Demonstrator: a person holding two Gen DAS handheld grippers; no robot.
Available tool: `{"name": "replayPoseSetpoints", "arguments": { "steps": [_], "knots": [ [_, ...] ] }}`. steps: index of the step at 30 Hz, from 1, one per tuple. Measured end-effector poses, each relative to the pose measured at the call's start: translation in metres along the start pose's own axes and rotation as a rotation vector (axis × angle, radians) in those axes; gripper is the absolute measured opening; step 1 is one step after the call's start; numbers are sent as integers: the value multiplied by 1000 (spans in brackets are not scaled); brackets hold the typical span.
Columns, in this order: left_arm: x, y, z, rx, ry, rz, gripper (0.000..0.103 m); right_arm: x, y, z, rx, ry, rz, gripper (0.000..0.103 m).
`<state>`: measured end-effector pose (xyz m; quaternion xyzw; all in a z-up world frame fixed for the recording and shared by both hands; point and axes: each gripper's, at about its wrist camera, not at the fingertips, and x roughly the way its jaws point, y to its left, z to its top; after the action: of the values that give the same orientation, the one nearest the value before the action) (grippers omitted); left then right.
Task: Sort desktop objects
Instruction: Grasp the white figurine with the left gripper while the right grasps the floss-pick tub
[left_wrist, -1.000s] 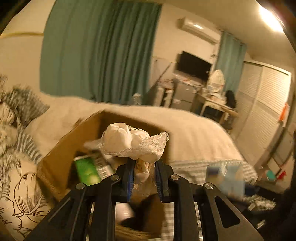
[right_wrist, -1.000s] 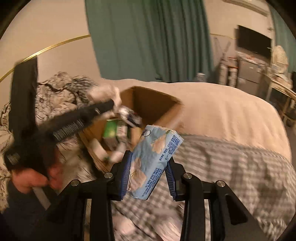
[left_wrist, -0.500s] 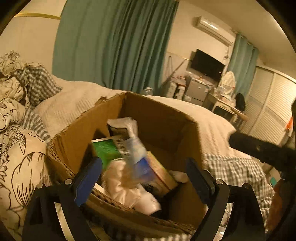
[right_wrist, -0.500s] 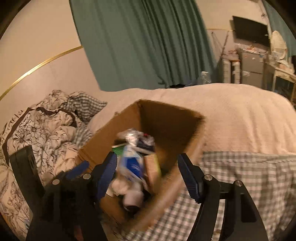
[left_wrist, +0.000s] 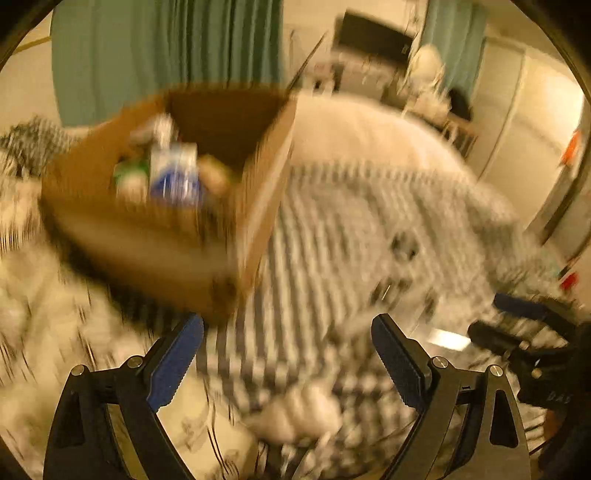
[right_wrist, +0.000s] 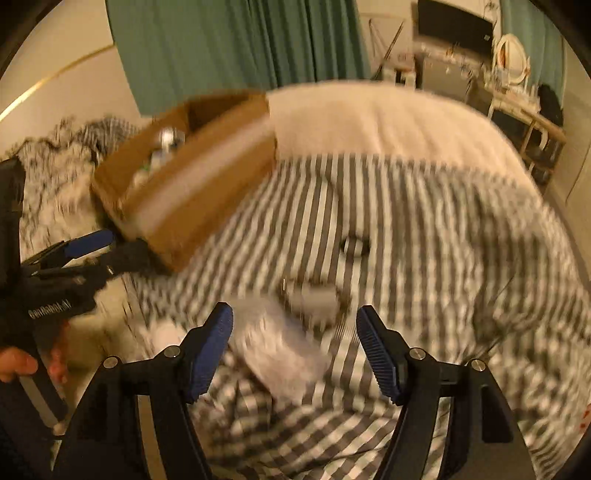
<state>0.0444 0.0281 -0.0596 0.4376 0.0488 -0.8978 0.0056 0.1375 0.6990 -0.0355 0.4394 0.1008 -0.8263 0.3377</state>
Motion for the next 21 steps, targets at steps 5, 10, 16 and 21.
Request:
{"name": "replayPoseSetpoints", "arguments": {
  "steps": [5,10,16,21],
  "knots": [
    [19,-5,-30,-12,85,12,93,38,4,-25,-33,48,16,69],
    [26,-23,-40,79,140,33,92,63,-3,-28,-6,75,93,80],
    [35,-33,-48,145,208,60,90,81,-4,-40,24,128,184,82],
    [41,-25,-48,104,236,101,77,72,3,-46,-10,99,120,75]
  ]
}}
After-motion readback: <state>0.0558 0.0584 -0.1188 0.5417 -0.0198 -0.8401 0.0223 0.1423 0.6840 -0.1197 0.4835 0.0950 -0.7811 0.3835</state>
